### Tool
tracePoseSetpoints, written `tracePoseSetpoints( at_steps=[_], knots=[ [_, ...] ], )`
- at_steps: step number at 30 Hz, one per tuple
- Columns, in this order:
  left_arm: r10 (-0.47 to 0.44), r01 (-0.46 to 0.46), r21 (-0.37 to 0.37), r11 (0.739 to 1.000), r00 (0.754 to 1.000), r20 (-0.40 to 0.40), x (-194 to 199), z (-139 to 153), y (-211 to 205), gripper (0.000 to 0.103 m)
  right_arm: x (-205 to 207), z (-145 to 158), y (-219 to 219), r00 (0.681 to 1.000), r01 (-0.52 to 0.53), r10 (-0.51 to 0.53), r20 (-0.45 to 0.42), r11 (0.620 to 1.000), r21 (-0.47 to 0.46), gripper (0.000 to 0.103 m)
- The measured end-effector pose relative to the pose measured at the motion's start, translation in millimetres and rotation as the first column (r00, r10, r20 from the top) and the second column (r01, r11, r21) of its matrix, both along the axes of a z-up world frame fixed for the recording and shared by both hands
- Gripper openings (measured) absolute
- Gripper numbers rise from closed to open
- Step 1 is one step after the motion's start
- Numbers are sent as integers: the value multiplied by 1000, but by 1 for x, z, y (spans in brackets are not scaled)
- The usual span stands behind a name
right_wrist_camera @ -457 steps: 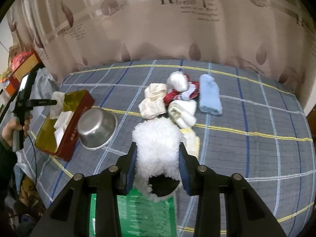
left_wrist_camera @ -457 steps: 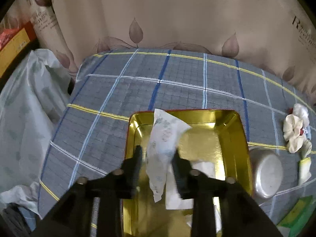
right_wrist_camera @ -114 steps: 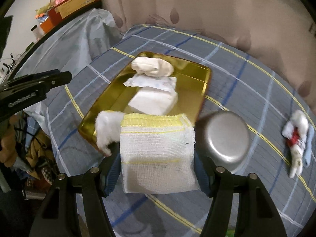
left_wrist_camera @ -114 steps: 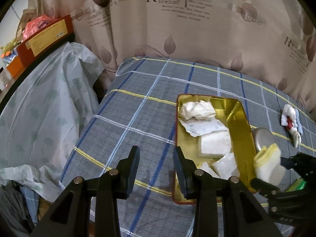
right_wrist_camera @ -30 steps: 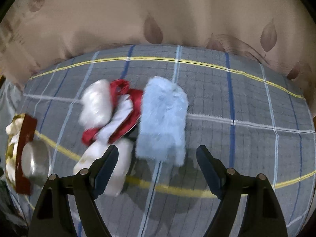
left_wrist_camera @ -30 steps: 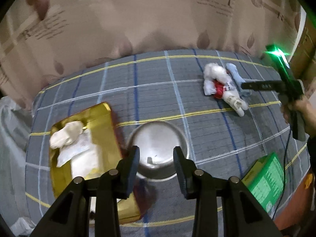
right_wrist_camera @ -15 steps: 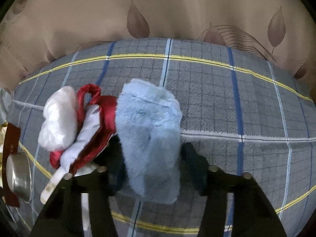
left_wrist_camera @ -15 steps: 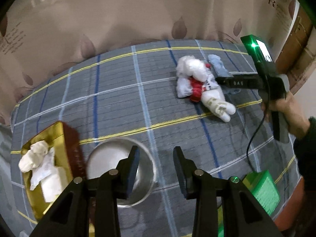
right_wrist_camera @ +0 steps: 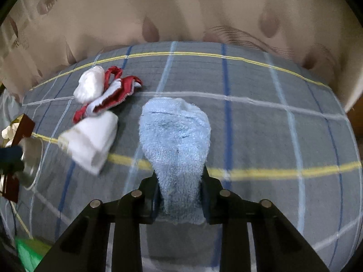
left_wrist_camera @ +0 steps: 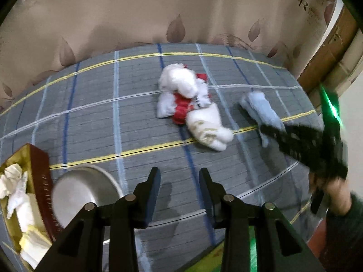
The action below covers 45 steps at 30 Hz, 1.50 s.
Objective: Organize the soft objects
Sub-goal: 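Lift the blue towel with the right gripper while the left gripper grasps the white sock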
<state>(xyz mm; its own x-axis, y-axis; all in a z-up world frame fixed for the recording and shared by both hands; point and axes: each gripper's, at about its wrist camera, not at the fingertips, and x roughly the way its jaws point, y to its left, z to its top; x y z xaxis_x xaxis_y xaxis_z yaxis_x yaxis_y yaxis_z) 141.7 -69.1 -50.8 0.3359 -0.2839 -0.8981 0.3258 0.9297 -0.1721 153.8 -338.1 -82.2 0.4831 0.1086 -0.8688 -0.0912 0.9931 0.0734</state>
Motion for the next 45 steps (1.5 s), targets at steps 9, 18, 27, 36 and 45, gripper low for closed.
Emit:
tracePoseSetpoints(
  at_steps=[9,18,27,36,45],
  knots=[
    [50,-68,-156,985,992,-116,34,-11,-29,43,-60,-14,-36,994,95,-97,42,995,43,27],
    [138,-177,-206,962,972,-192,66,-37,-33,45,-65,-21,-40,985,118,-129,117,988,101,28],
    [181,-222,-196,955,962,-206,77,-57,-30,46,-66,-22,-42,981,116,-134,141,985,128,29],
    [175,-219,-198,956,960,-218,70,-68,-29,46,-67,-22,-44,981,114,-135,142,982,149,29],
    [173,-225,-205,953,954,-243,70,-73,-25,46,-67,-22,-44,980,115,-138,142,981,157,29]
  ],
)
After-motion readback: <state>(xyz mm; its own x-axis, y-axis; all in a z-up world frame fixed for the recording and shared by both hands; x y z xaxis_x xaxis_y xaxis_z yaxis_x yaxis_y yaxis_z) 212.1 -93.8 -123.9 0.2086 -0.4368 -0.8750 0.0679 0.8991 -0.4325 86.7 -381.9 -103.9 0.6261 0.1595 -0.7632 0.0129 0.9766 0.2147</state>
